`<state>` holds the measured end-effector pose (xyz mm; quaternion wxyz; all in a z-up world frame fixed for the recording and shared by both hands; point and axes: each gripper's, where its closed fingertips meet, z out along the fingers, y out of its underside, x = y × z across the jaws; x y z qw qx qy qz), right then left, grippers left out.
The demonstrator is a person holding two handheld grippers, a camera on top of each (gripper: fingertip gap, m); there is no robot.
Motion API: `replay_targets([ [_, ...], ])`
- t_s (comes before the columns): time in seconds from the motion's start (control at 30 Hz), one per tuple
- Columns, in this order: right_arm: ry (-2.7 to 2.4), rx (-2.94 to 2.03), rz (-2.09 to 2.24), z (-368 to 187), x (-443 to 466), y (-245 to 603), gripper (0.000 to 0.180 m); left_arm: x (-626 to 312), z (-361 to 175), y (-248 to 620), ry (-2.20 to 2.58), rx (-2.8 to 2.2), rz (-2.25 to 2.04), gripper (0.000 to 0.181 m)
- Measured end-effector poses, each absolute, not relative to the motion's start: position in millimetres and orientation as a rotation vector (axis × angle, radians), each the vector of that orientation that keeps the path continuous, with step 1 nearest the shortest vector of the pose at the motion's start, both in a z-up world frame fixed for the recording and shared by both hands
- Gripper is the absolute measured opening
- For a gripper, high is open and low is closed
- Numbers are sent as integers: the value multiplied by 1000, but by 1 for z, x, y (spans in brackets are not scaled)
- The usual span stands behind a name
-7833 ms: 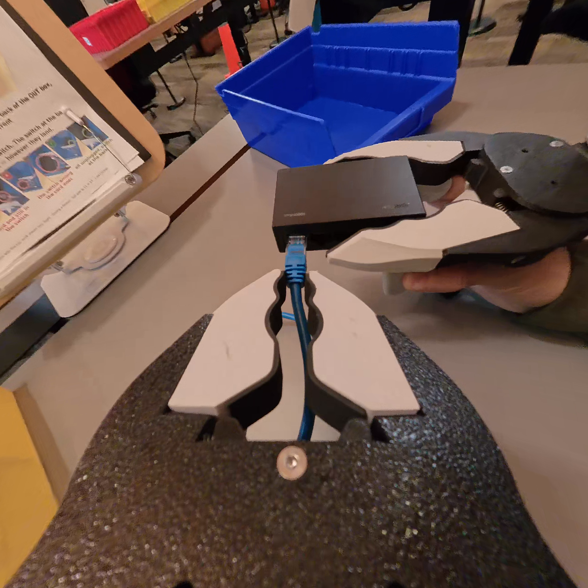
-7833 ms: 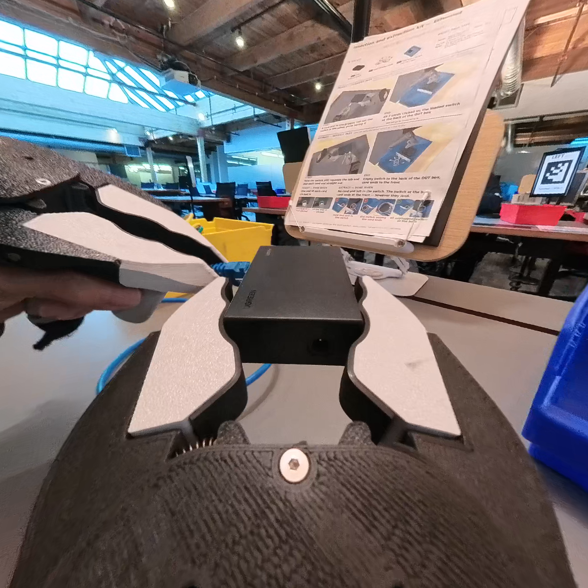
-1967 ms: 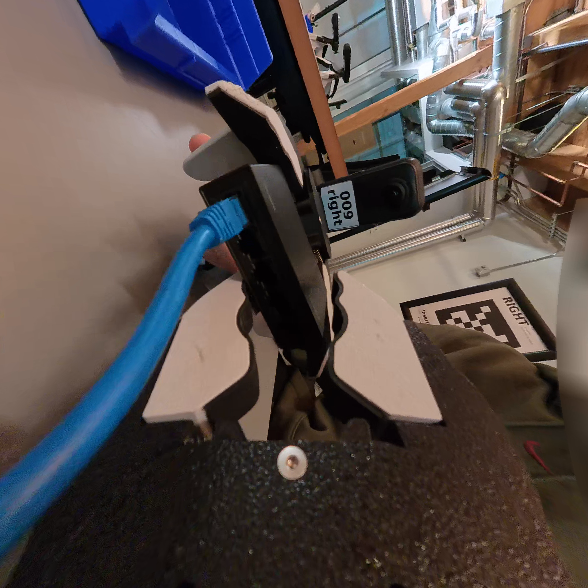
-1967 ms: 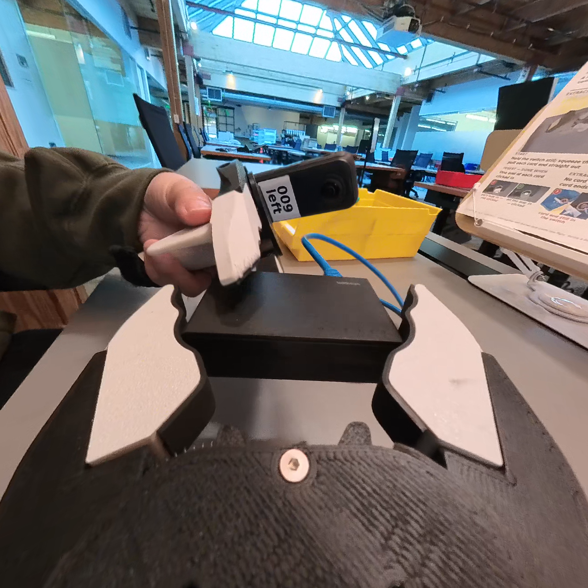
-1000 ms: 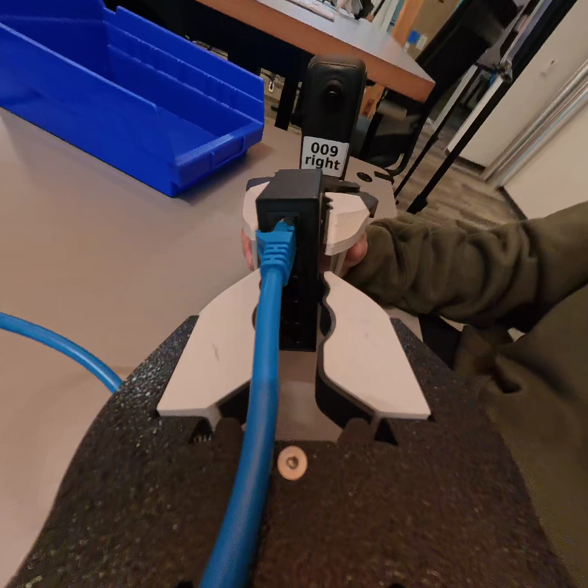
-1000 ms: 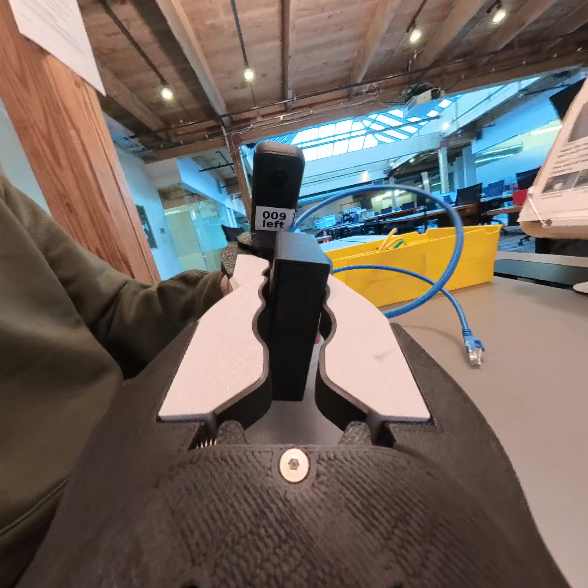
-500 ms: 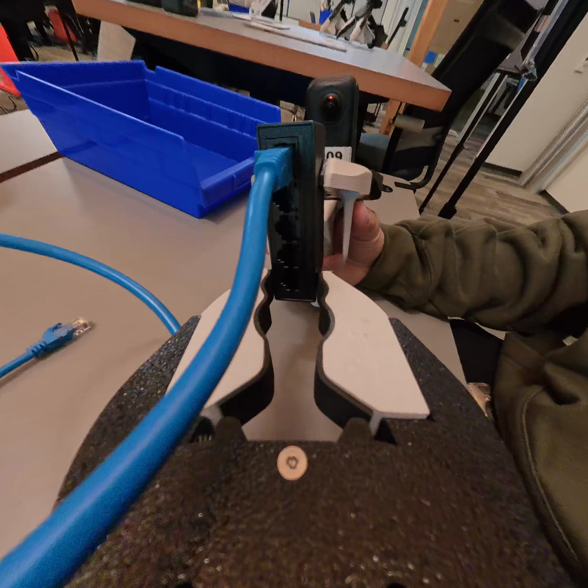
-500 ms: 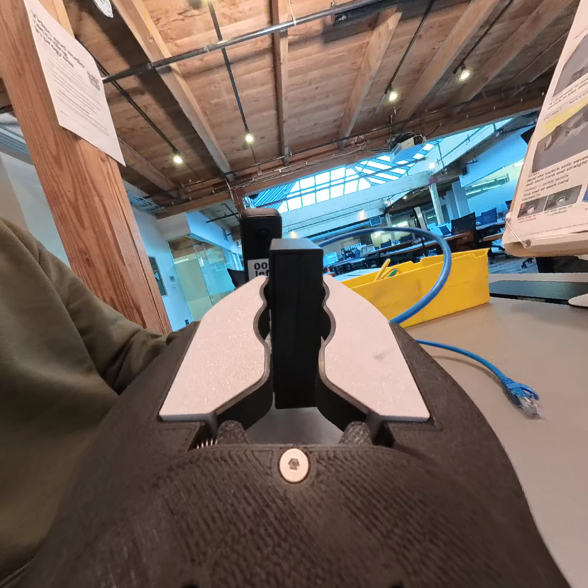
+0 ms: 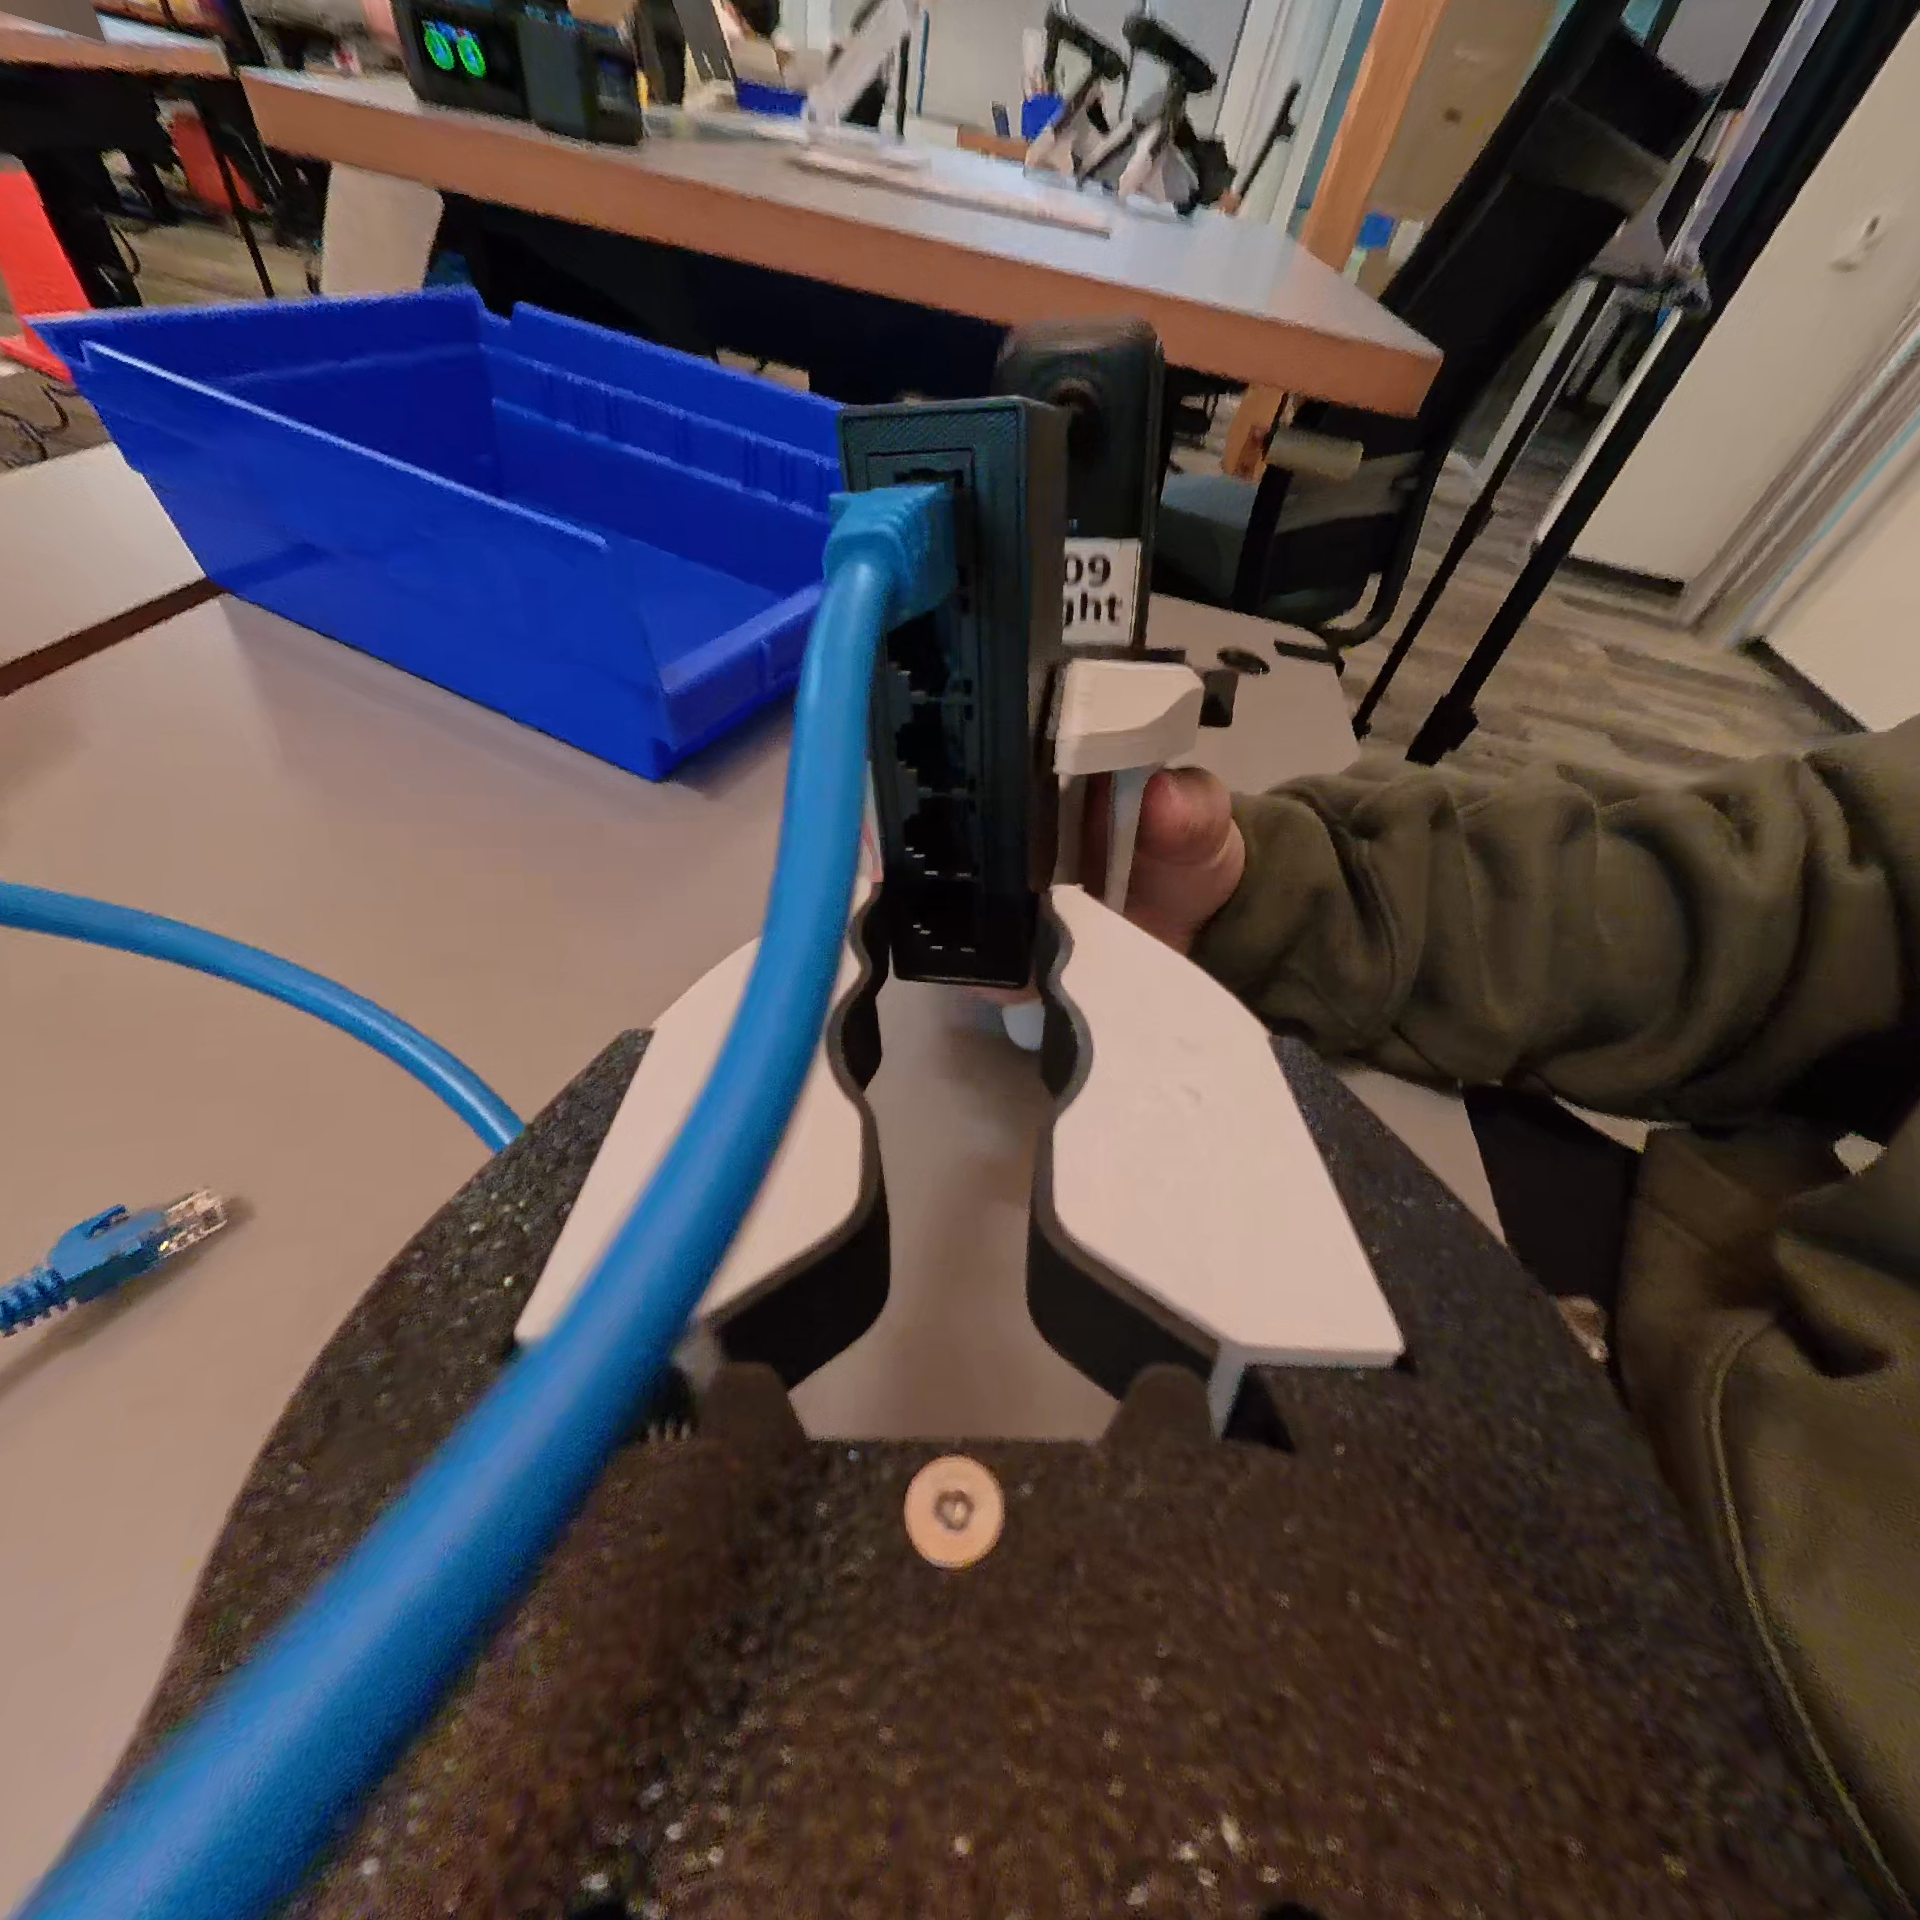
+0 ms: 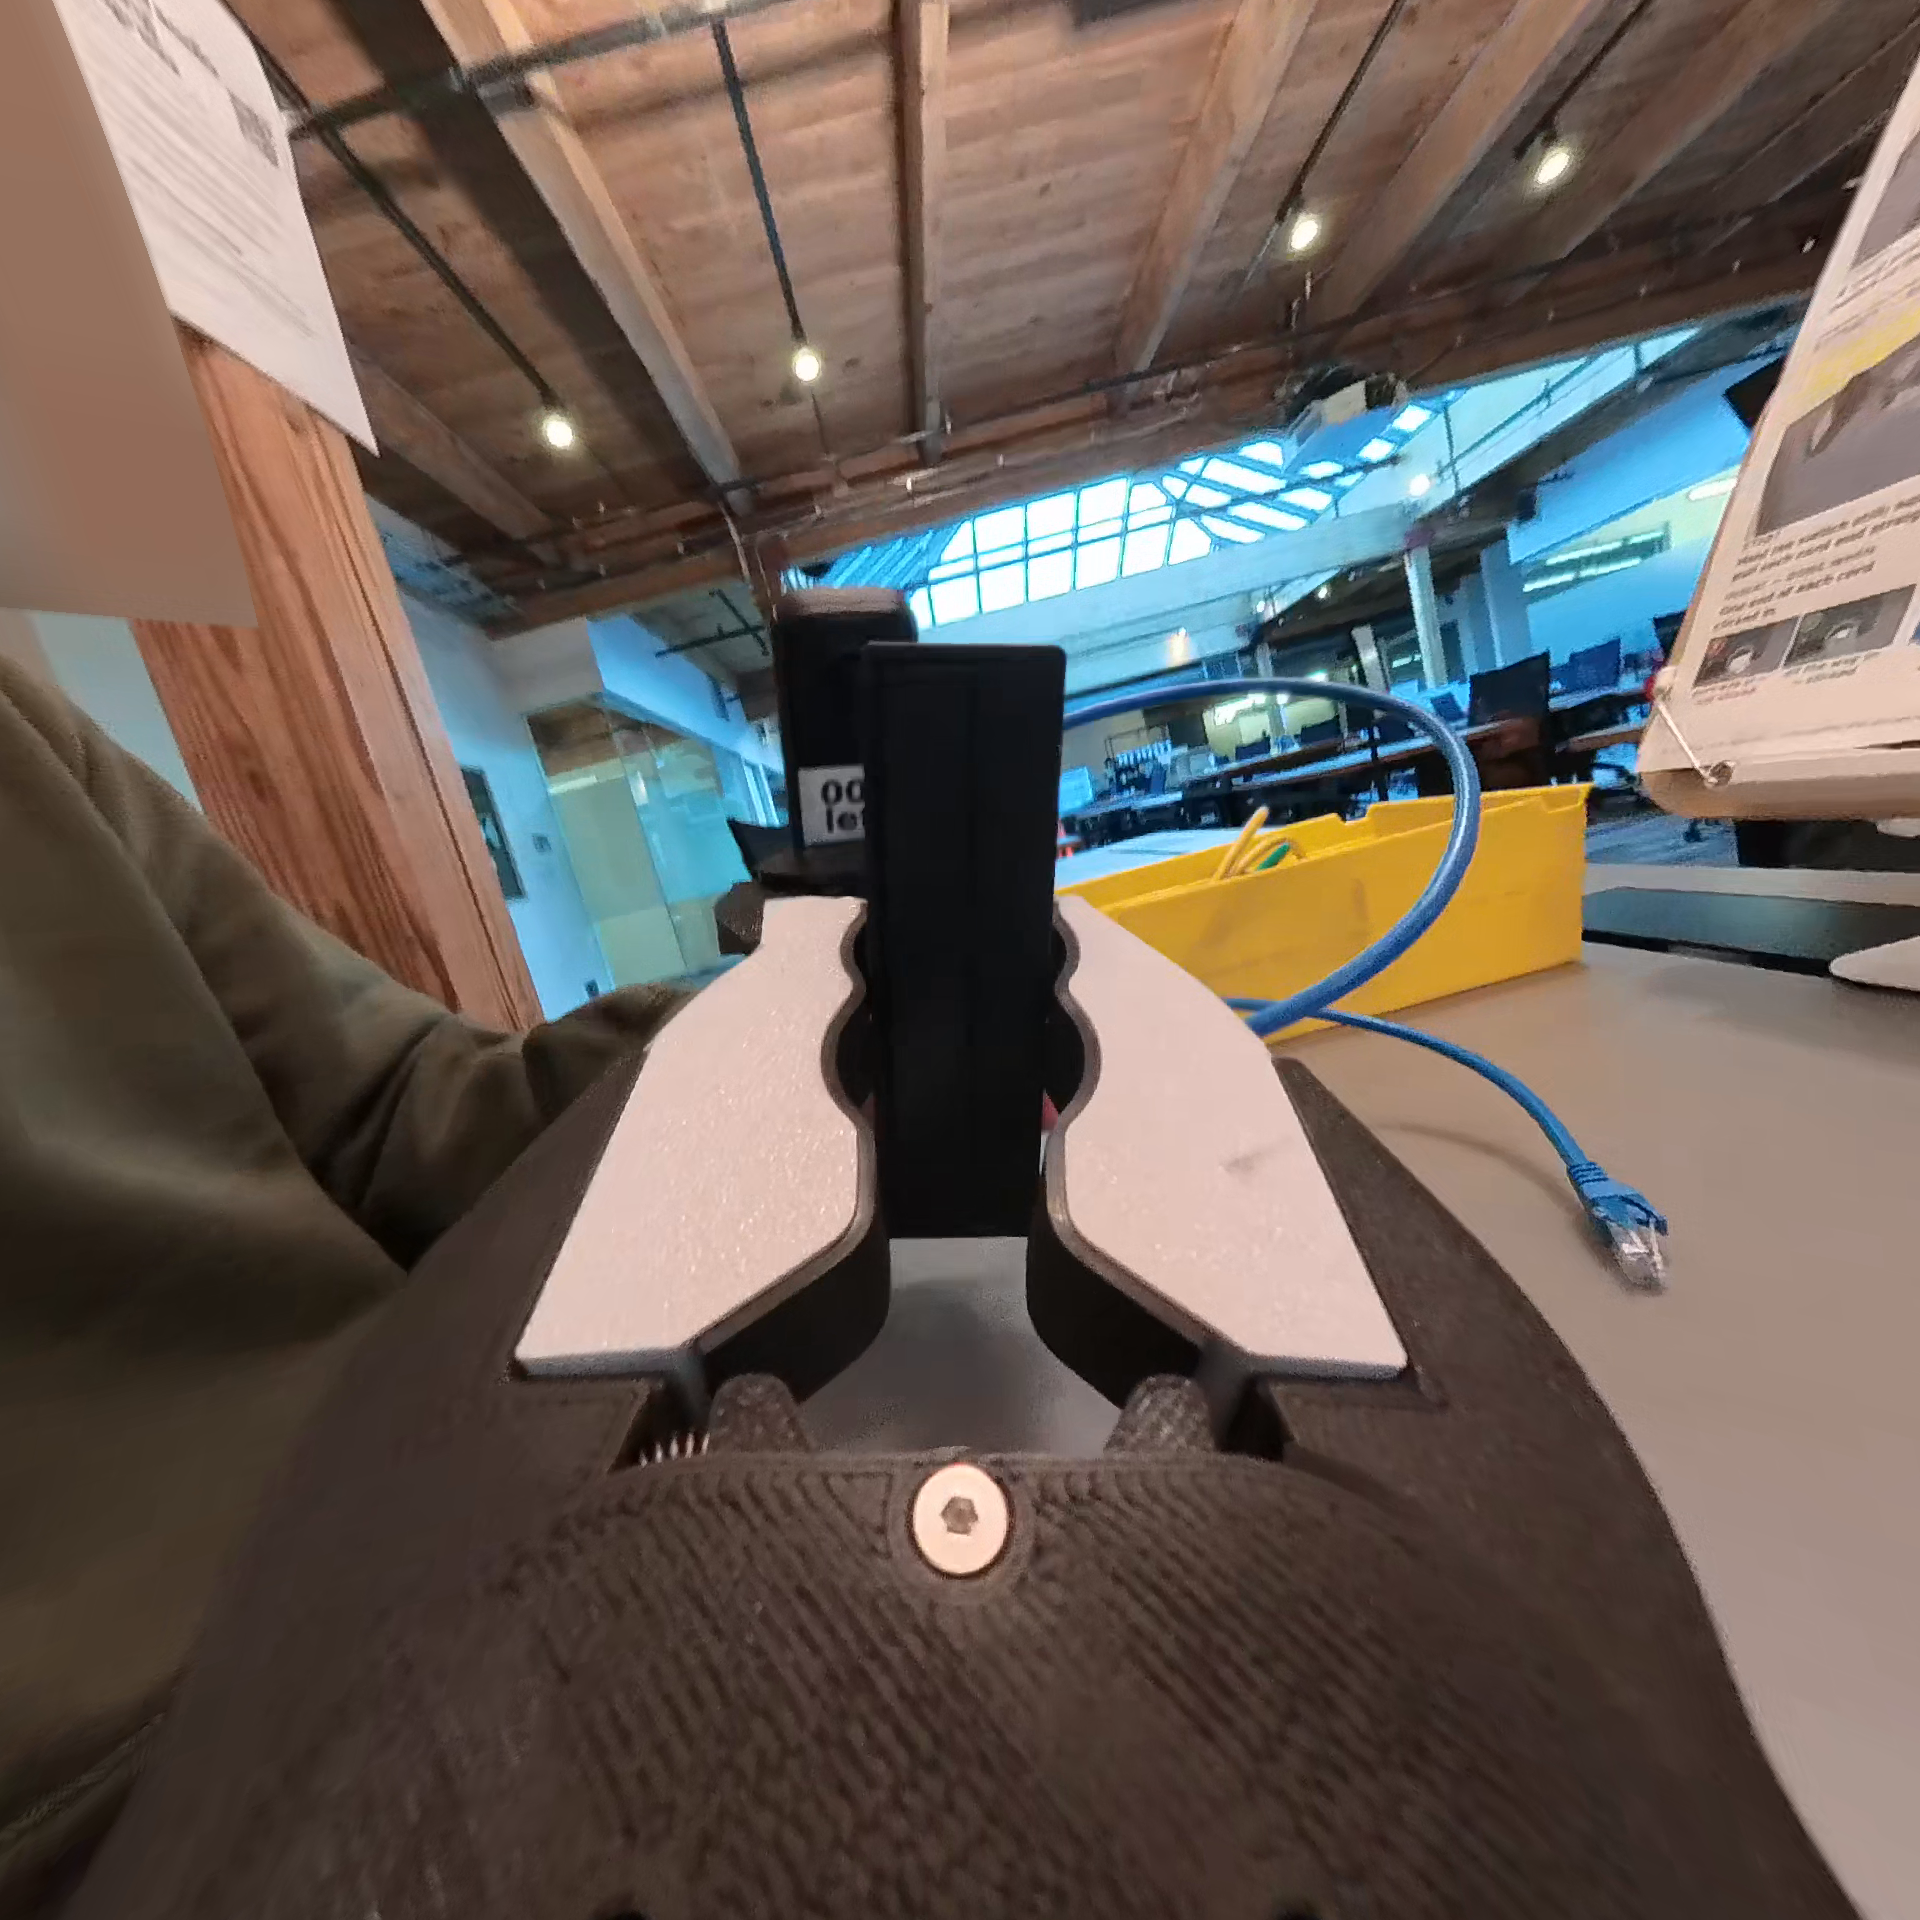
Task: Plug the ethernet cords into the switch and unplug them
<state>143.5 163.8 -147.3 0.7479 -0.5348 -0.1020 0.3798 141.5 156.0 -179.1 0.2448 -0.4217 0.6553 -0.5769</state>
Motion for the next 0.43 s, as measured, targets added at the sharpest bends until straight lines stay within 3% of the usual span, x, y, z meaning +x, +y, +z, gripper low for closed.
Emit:
replay_targets([
  [0.13,-154,-1160,816,-148,158,163,30,136,-175,159,1709,-1187,-1601,36],
  [0.3,-126,-1148,775,-148,174,158,30,86,-180,154,1883,-1133,-1623,35],
  [0.43,-131,-1156,750,-150,178,157,30,49,-160,222,1782,-1223,-1385,29],
])
